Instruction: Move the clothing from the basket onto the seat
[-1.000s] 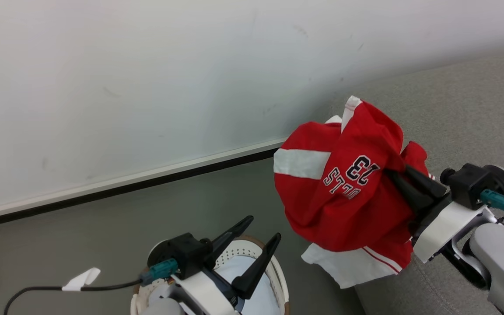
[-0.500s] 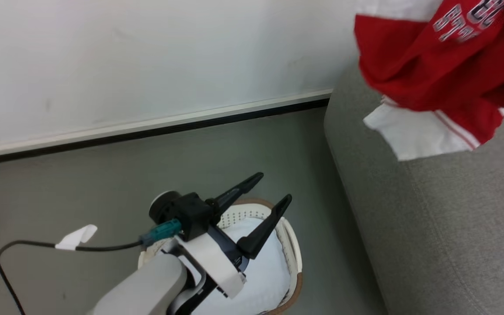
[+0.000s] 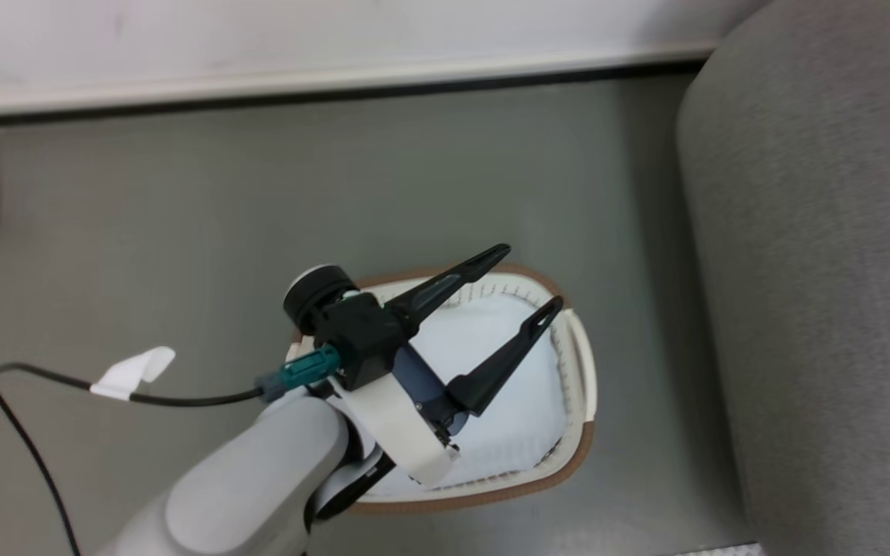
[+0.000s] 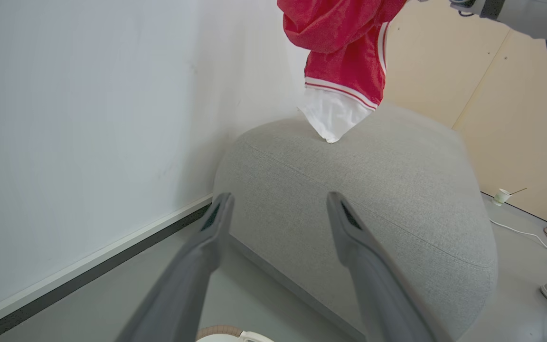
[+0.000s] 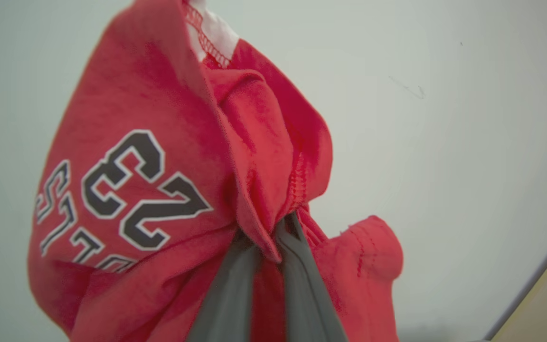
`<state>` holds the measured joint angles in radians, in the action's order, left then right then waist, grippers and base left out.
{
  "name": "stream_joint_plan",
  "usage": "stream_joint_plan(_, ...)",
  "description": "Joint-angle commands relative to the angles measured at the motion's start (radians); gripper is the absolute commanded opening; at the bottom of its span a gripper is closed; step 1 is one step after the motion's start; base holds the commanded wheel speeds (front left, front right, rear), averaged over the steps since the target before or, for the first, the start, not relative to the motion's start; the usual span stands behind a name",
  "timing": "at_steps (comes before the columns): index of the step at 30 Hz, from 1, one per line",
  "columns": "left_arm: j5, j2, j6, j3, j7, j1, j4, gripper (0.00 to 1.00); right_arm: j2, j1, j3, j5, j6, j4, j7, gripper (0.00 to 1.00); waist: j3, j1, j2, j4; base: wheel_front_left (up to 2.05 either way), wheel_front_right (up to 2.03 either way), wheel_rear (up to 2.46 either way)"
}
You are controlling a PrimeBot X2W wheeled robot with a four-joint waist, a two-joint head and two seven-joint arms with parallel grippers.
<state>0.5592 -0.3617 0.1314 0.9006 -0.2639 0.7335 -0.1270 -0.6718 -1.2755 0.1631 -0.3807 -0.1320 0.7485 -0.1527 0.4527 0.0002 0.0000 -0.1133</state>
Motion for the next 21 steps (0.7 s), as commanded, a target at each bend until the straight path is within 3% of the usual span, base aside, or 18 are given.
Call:
stream_joint_plan(1, -0.017, -0.003, -0.002, 0.002, 0.001, 0.020, 0.008, 1.00, 0.010, -0.010, -0.038, 0.029, 0.003, 0.031, -0.010, 0.00, 0.080, -0.0002, 0.0000, 0.051, 0.00, 0.00, 0.00)
stream_joint_plan(8, -0.031, 0.017, -0.002, 0.004, 0.000, 0.076, 0.033, 1.00, 0.046, 0.043, -0.304, 0.177, 0.003, 0.210, -0.047, 0.00, 0.164, -0.0002, 0.0000, 0.081, 0.00, 0.00, 0.00)
stream_joint_plan(17, -0.021, 0.006, -0.002, -0.018, 0.000, 0.052, 0.023, 1.00, 0.102, 0.136, -0.578, 0.367, 0.003, 0.385, -0.083, 0.00, 0.153, -0.0002, 0.0000, 0.068, 0.00, 0.00, 0.00)
stream_joint_plan(18, -0.019, 0.005, -0.002, -0.022, 0.000, 0.044, 0.022, 1.00, 0.113, 0.140, -0.597, 0.392, 0.003, 0.386, -0.088, 0.27, 0.144, -0.0002, 0.0000, 0.065, 0.00, 0.00, 0.00)
stream_joint_plan(19, -0.016, 0.004, -0.002, -0.028, -0.001, 0.036, 0.021, 1.00, 0.123, 0.150, -0.615, 0.414, 0.003, 0.383, -0.090, 0.88, 0.135, -0.0002, 0.0000, 0.060, 0.00, 0.00, 0.00)
stream_joint_plan(20, -0.013, 0.002, -0.002, -0.032, -0.001, 0.030, 0.019, 1.00, 0.133, 0.163, -0.633, 0.440, 0.003, 0.380, -0.094, 1.00, 0.126, -0.0002, 0.0000, 0.056, 0.00, 0.00, 0.00)
stream_joint_plan(21, -0.011, 0.001, -0.002, -0.037, -0.001, 0.023, 0.018, 1.00, 0.145, 0.173, -0.649, 0.461, 0.003, 0.372, -0.098, 1.00, 0.117, -0.0002, 0.0000, 0.051, 0.00, 0.00, 0.00)
